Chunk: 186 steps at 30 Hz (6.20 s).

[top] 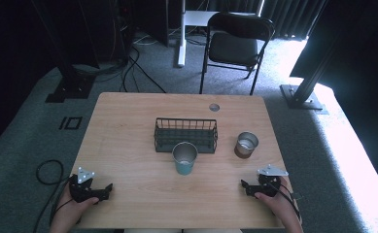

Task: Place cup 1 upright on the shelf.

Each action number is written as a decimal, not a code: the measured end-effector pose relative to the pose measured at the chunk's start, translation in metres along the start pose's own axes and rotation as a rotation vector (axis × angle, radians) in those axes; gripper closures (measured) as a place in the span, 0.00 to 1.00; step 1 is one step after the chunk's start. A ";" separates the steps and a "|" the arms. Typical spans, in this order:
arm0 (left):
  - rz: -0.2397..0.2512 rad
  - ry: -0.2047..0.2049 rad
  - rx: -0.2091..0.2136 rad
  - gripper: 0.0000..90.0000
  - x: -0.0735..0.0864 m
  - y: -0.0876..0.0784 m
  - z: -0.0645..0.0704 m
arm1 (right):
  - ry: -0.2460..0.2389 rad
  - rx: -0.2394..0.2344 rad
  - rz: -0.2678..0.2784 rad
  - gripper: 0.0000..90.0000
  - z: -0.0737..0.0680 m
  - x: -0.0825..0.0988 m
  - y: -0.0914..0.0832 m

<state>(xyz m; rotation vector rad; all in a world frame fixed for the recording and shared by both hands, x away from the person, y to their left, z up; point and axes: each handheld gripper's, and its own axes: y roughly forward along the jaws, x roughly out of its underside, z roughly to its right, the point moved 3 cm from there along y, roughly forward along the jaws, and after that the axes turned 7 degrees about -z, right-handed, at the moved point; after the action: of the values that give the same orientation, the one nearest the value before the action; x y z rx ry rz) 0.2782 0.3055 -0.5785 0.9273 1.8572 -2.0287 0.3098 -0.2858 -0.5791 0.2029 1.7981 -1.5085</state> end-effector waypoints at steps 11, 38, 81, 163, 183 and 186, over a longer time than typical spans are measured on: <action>-0.001 0.012 0.010 0.00 0.000 0.000 0.001 | 0.000 0.000 0.000 0.12 0.000 0.000 0.000; 0.110 0.223 0.151 0.00 -0.019 -0.004 0.037 | 0.000 0.000 0.000 0.12 0.000 0.000 0.000; 0.318 0.578 0.418 0.00 -0.080 -0.006 0.124 | -0.001 0.000 -0.001 0.12 0.000 0.000 0.000; 0.387 0.499 0.519 0.15 -0.155 0.053 0.218 | 0.002 0.000 0.000 0.12 0.000 0.000 0.000; 0.425 0.557 0.609 0.15 -0.158 0.024 0.226 | 0.001 0.000 0.000 0.12 0.000 0.000 0.000; 0.432 0.551 0.628 0.15 -0.159 0.019 0.225 | 0.001 0.000 0.000 0.12 0.000 0.000 0.000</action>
<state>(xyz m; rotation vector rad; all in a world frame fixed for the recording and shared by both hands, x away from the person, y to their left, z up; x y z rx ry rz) 0.3465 0.0490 -0.5020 2.0132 1.0212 -2.2245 0.3097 -0.2858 -0.5790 0.2036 1.7988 -1.5089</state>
